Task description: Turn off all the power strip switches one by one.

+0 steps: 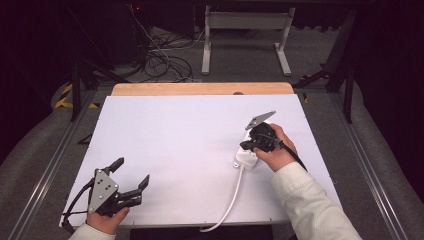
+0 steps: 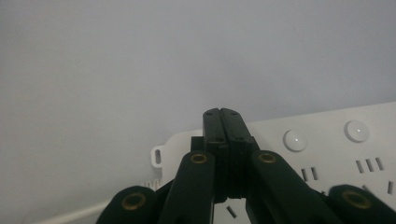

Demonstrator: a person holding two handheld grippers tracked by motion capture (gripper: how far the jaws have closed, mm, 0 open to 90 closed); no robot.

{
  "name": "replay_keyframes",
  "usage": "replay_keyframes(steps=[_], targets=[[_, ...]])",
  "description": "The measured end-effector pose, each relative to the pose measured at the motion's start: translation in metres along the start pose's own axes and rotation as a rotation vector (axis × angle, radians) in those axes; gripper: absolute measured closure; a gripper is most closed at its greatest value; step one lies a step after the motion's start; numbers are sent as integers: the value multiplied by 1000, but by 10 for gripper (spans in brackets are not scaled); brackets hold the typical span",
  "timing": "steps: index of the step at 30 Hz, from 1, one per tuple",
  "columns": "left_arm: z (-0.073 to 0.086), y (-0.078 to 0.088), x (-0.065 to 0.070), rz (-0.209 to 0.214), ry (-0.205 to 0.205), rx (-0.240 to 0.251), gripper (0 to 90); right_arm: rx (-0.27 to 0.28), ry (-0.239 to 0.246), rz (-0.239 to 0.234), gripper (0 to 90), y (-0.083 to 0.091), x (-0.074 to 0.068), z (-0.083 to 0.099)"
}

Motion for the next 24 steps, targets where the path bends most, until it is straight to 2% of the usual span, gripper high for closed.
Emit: replay_keyframes(steps=[1,7,16,19,24], targets=[[0,0,0,2,-2,0,122,-23,-8,8,900,-4,3,2],[0,0,0,0,-2,0,122,-66,-11,20,900,-11,8,7],[0,0,-1,-3,-3,4,121,-82,-11,11,900,-16,7,7],[0,0,-1,-3,-3,5,121,-84,-69,2,900,-16,7,9],[0,0,-1,-3,-3,4,121,-90,-56,14,900,-17,7,9]])
Point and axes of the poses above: each handheld gripper's, and its own axes: y roughly backward along the jaws, z roughly out of its underside, x roughly to its right, the point moved 8 cm from there along -y, roughly forward along the jaws, and after that the axes turned 14 degrees about y, right-handed, at the moved point
